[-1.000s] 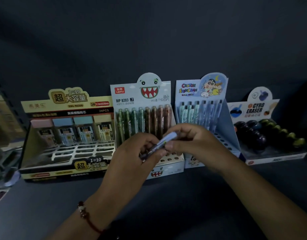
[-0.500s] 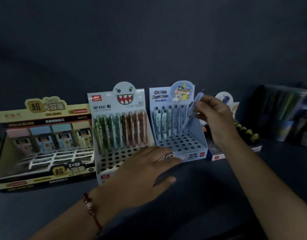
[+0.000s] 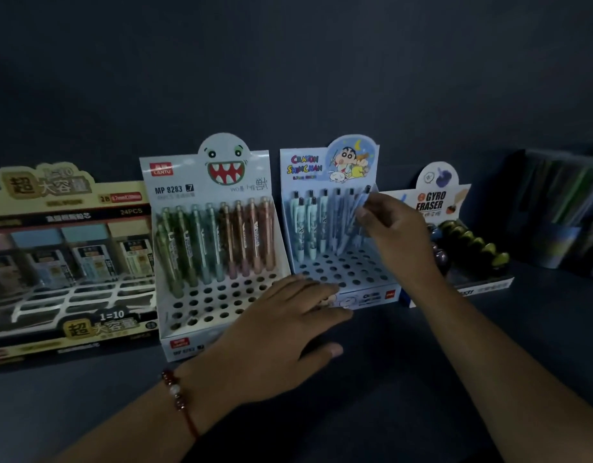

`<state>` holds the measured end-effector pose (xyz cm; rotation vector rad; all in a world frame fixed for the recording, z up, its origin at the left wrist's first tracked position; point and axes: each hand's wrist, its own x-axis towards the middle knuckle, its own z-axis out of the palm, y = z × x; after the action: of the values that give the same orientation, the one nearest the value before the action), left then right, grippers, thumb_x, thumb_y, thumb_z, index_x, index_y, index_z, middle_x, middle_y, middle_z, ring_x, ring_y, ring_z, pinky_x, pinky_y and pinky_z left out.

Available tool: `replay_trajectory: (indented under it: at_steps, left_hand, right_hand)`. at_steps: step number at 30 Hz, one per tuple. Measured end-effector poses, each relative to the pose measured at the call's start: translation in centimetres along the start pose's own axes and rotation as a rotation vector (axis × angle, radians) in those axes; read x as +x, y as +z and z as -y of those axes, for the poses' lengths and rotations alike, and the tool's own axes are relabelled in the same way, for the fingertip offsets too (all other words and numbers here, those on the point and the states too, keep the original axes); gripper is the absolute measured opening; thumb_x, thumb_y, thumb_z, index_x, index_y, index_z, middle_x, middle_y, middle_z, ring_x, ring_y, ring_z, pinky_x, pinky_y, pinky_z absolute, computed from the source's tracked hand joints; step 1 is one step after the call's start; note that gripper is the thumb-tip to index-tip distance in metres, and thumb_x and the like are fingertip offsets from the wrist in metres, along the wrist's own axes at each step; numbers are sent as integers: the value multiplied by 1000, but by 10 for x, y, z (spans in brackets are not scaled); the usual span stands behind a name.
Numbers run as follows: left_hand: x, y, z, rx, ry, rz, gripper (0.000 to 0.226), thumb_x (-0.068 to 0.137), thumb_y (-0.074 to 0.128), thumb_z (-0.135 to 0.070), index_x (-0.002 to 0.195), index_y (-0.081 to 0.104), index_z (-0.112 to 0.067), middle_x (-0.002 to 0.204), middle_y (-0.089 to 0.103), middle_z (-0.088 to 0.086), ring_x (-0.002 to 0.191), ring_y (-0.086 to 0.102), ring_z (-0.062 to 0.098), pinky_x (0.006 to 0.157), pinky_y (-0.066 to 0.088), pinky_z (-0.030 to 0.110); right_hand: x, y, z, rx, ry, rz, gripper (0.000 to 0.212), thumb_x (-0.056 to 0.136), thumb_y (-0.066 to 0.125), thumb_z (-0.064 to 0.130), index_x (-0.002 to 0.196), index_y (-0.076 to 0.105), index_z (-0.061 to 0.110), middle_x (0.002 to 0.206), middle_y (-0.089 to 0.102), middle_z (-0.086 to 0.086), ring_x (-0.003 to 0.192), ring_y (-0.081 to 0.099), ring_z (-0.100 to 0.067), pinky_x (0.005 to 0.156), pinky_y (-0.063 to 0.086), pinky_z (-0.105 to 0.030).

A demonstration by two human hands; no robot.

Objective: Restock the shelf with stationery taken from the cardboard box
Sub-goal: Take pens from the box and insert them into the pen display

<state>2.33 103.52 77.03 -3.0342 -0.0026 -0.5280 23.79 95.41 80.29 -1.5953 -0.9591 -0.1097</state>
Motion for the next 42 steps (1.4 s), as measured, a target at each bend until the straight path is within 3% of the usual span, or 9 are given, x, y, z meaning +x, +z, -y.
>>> replay_trajectory:
  at_steps: [4, 7, 11, 17, 20, 22, 29, 34, 42]
  left_hand:
    - [1, 0, 0, -28, -4, 10, 48, 98, 39, -54, 140, 49, -33, 150, 41, -6, 136, 34, 12, 118, 2, 22]
    - [2, -2, -2, -32, -9, 14, 46, 99, 42, -51, 139, 51, -31, 148, 43, -5, 135, 36, 12, 118, 6, 23]
    - [-1, -5, -7, -47, -34, 28, 46, 100, 40, -52, 141, 47, -33, 149, 41, -7, 138, 30, 8, 118, -3, 18]
    - [-3, -6, -9, -67, -57, 38, 48, 99, 33, -56, 141, 47, -35, 146, 44, -8, 136, 32, 9, 115, 7, 21]
    - [-3, -7, -9, -95, -38, 30, 51, 99, 31, -57, 141, 48, -34, 146, 45, -6, 136, 36, 14, 113, 19, 25]
    - [-6, -10, -13, -125, -19, 14, 51, 99, 30, -58, 142, 46, -36, 148, 42, -9, 137, 34, 11, 111, 20, 24]
    - [-20, -21, -70, -314, 149, 79, 44, 97, 33, -62, 138, 44, -50, 147, 35, -26, 133, 35, -4, 108, 33, 22]
    - [-55, -14, -153, -542, 441, 121, 35, 96, 52, -41, 127, 63, -28, 132, 58, -6, 122, 55, 9, 100, 45, 30]
    - [-113, 75, -351, -1034, 502, 637, 29, 95, 58, -44, 123, 62, -41, 128, 53, -30, 125, 47, -7, 99, 34, 9]
  right_hand:
    - [-3, 9, -2, -87, -26, 91, 34, 98, 60, 24, 129, 62, 12, 122, 67, -3, 101, 58, -4, 92, 45, -14]
    - [-5, 15, 1, -134, -71, 102, 32, 99, 57, 24, 128, 62, 10, 122, 67, -7, 104, 61, -12, 94, 48, -26]
    - [-2, 21, -7, -260, -151, 99, 28, 101, 53, 19, 72, 49, 19, 60, 48, 2, 55, 44, -7, 56, 35, -34]
    - [-1, 26, -8, -329, -168, 53, 43, 100, 53, 13, 66, 33, 34, 55, 33, 7, 51, 34, -2, 53, 28, -30]
    - [-13, 17, -2, -311, -106, 132, 15, 99, 54, 17, 110, 65, 14, 96, 69, -9, 87, 64, -21, 76, 50, -37]
    - [-34, 1, 10, -277, -58, 194, 42, 100, 55, 28, 140, 50, 16, 132, 60, -6, 116, 58, -17, 96, 49, -33]
    - [-193, -116, 35, -575, 28, 295, 36, 96, 56, 42, 130, 59, 31, 123, 51, 24, 113, 39, 14, 94, 27, 2]
    - [-357, -172, 53, -615, 285, 208, 39, 92, 54, 47, 127, 62, 32, 130, 57, 18, 125, 46, 5, 106, 30, -10]
    - [-590, -245, 85, -653, 833, -85, 37, 91, 54, 56, 127, 48, 54, 127, 38, 44, 122, 28, 28, 101, 17, 1]
